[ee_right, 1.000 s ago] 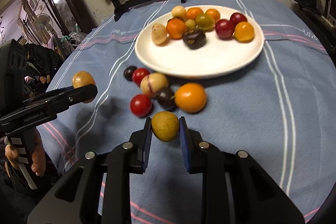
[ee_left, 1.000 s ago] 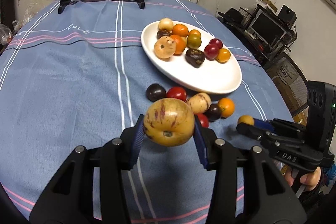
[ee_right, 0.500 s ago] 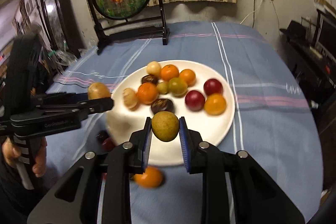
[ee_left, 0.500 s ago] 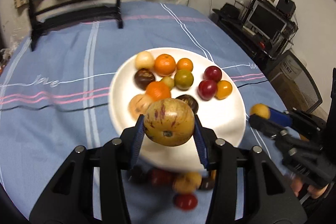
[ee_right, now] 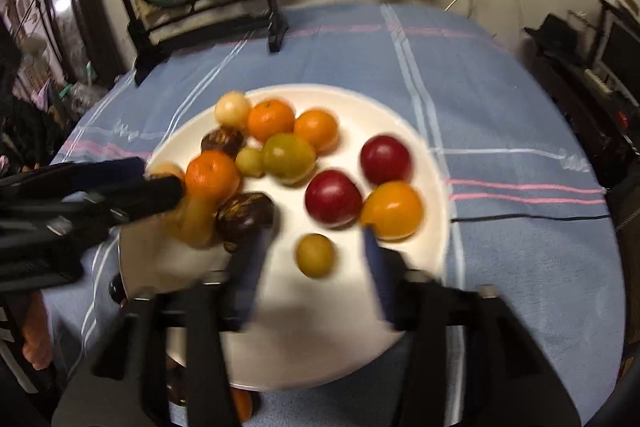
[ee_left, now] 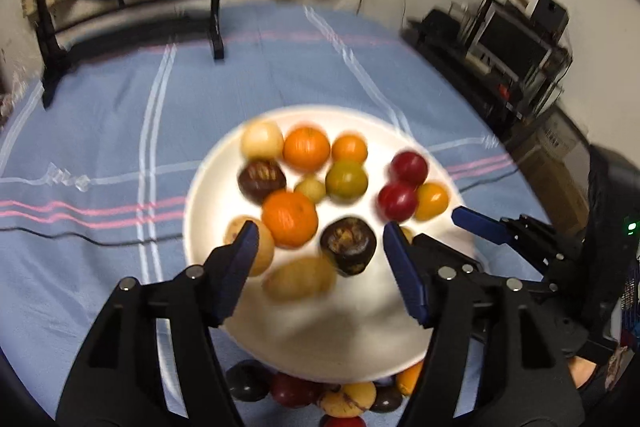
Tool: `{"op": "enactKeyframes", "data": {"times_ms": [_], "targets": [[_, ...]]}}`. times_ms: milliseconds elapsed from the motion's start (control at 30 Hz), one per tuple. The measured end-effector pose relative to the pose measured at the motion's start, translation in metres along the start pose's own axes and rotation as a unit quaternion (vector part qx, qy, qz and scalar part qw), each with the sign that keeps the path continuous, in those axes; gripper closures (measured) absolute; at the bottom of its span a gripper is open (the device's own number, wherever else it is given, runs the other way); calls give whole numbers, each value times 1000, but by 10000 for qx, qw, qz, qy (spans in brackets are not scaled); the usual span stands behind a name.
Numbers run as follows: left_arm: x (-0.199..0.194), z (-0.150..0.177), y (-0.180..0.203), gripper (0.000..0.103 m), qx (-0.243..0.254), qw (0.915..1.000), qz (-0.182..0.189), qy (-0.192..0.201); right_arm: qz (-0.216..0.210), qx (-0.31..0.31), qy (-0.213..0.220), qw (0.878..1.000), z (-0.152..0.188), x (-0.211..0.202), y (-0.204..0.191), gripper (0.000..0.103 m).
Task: Organize fruits
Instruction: 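Lower both fruits onto the white plate and open both tools, then grasp the red tomato-like fruit with the left tool while the right tool grasps an orange fruit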
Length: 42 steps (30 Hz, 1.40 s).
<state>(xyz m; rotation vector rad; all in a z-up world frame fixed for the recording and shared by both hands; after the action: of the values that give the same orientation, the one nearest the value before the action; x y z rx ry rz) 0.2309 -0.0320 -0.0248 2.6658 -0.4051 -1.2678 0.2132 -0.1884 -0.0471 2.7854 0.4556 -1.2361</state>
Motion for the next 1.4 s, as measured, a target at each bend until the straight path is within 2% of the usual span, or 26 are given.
{"op": "enactKeyframes", "data": {"times_ms": [167,300,433,467,533,700,900,1100,1233,1367,1400], "targets": [[-54,8,-4,35,-52,9987,92,494,-81,177,199,9996,2,-34,-1,47],[-89,37,-11,31,-47,9969,-107,778,-397,269,174,9987,25,-59,-14,46],[-108,76,-26,29,-88,9952,-312,926,-594,62,45,9982,59,-76,-40,46],[-108,89,-33,29,-155,9950,-412,892,-634,-42,-68,9980,70,-77,-49,46],[-105,103,-42,29,-279,9959,-385,766,-676,-150,-257,9973,89,-76,-59,46],[-100,129,-66,29,-613,9967,-289,439,-585,-24,-482,9971,108,-70,-62,46],[-110,140,-73,29,-698,9959,-272,505,-483,98,-424,9979,108,-71,-59,46],[-106,147,-67,29,-569,9974,-240,368,-323,-81,-592,9977,109,-52,-60,46],[-103,151,-63,29,-517,9981,-199,262,-336,-176,-454,9982,103,-43,-59,46],[-102,154,-63,29,-529,9982,-206,183,-539,-92,-467,9974,96,-30,-53,46],[-102,155,-62,29,-536,9982,-204,173,-648,-63,-459,9968,94,-29,-52,51]]}}
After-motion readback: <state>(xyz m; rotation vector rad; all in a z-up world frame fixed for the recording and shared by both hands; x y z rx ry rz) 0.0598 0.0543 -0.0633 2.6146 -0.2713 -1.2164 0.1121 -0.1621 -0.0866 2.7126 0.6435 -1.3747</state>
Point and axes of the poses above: each gripper's, at about its wrist camera, not at the fingertips, and x roughly the way its jaws point, y to its right, z to its underside, the point moved 1 cm from there along x, roughly the way its jaws point, and after that the axes turned 5 degrees about -x, right-handed, at the moved point
